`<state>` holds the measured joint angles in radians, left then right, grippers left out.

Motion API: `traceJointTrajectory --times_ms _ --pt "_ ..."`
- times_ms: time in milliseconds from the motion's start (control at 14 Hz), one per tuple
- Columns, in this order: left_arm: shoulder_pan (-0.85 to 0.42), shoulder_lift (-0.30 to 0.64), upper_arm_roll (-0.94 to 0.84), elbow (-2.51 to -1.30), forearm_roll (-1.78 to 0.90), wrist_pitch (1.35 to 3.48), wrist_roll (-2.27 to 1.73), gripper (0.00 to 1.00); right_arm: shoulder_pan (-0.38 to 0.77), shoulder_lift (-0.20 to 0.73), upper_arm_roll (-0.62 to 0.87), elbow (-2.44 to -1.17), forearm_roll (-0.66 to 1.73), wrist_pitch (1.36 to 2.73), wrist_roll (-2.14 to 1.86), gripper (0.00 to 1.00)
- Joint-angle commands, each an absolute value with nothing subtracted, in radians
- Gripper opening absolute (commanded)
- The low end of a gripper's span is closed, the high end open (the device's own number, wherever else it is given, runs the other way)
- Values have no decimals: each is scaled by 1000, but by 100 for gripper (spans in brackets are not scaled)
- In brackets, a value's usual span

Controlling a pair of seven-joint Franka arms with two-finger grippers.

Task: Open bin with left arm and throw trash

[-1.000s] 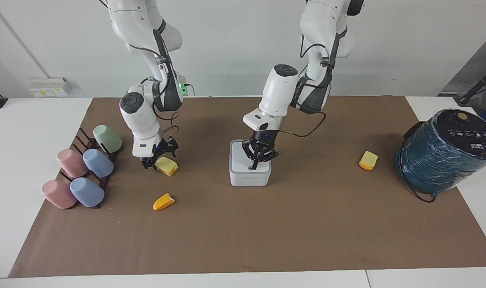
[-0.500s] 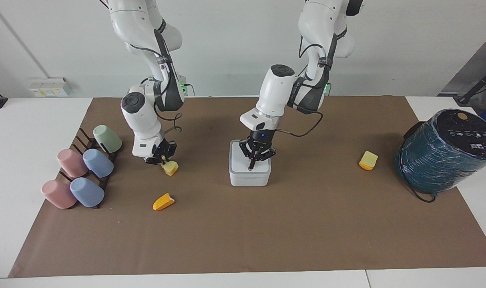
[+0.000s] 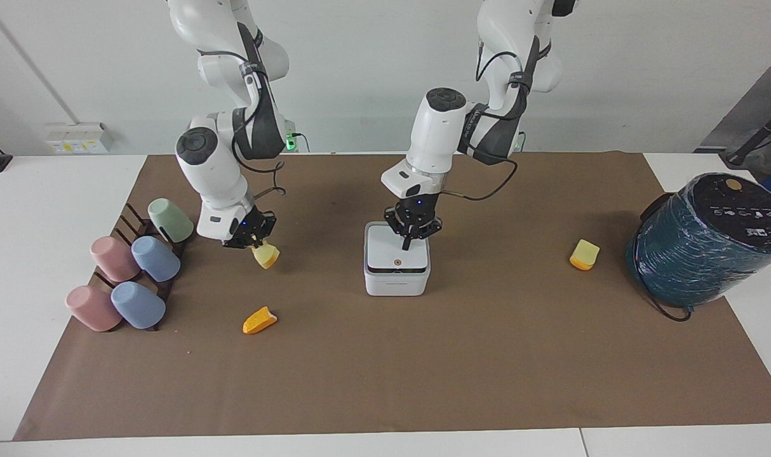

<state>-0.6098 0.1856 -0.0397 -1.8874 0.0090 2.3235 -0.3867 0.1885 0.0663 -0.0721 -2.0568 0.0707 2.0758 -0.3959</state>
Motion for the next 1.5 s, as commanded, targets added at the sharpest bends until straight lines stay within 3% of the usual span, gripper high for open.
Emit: traceJointTrajectory --times_ms 0,214,571,786,857,929,1071,1143,1429 --pt "-626 108 -25 -1919 11 2164 -397 0 178 12 -67 -1978 87 1938 -283 0" --pt "-623 62 -25 -1922 11 2015 -382 0 189 0 -61 -1884 204 1819 -97 0" --pt "-607 20 -17 -1931 11 1830 -382 0 276 23 -35 -1852 293 1934 121 0" --pt "-536 14 -17 -1933 11 1769 -394 0 359 118 -35 -1772 304 1963 77 0" --pt "-517 14 -15 -1934 11 1758 -396 9 380 147 -35 -1749 298 1965 22 0" --pt "-479 14 -15 -1933 11 1756 -394 30 388 176 -35 -1729 296 1970 -56 0" --pt "-424 15 -15 -1931 15 1776 -379 90 394 207 -35 -1717 293 1986 -188 0" --pt "-390 18 -15 -1931 18 1798 -368 100 406 224 -35 -1700 293 1997 -224 0" --pt "-284 31 -14 -1948 18 1966 -321 100 469 304 -35 -1615 271 2020 -233 0"
